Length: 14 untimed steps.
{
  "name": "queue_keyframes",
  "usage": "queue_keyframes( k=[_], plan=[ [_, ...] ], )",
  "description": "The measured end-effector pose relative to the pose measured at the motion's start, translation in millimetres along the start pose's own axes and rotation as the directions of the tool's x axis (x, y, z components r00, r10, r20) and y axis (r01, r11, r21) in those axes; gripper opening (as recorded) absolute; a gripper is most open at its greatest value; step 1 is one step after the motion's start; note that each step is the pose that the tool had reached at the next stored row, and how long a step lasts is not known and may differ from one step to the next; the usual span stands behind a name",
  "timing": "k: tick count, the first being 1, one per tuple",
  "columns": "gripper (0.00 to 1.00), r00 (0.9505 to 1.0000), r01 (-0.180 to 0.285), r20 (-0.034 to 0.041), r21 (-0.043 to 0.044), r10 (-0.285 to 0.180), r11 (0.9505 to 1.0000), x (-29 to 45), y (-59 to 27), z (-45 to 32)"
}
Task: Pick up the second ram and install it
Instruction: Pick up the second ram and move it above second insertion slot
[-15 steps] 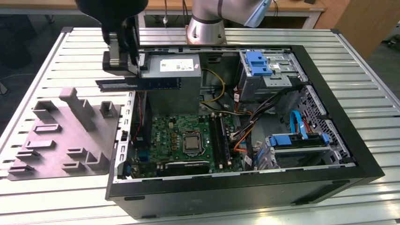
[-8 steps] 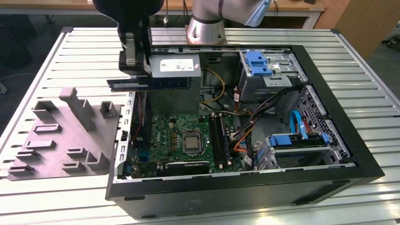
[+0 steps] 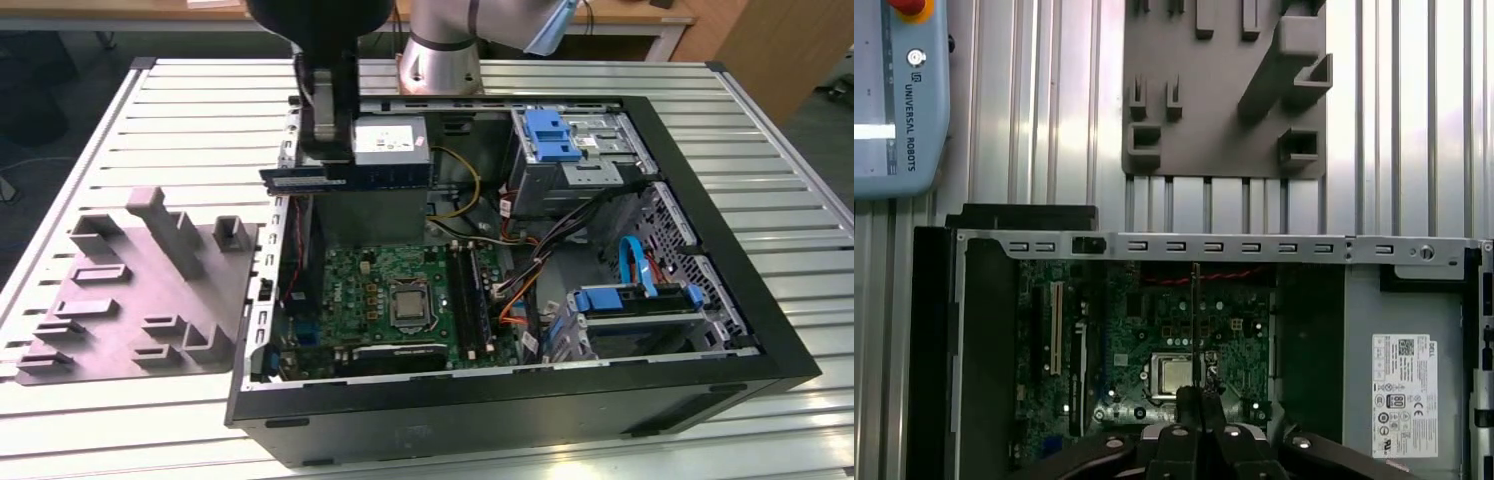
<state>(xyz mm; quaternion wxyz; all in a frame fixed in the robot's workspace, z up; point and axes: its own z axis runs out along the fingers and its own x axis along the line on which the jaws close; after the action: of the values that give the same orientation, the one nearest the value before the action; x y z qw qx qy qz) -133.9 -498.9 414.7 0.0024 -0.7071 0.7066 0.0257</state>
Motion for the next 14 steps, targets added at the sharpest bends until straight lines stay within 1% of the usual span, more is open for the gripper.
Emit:
queue_keyframes(
  k=[7, 14],
  plan=[
    [0.12, 1.0, 0.0, 0.0001, 0.0, 0.0, 1.0, 0.0, -25.7, -0.8],
    [0.12, 1.0, 0.0, 0.0, 0.0, 0.0, 1.0, 0.0, -49.5, -1.6]
  ],
)
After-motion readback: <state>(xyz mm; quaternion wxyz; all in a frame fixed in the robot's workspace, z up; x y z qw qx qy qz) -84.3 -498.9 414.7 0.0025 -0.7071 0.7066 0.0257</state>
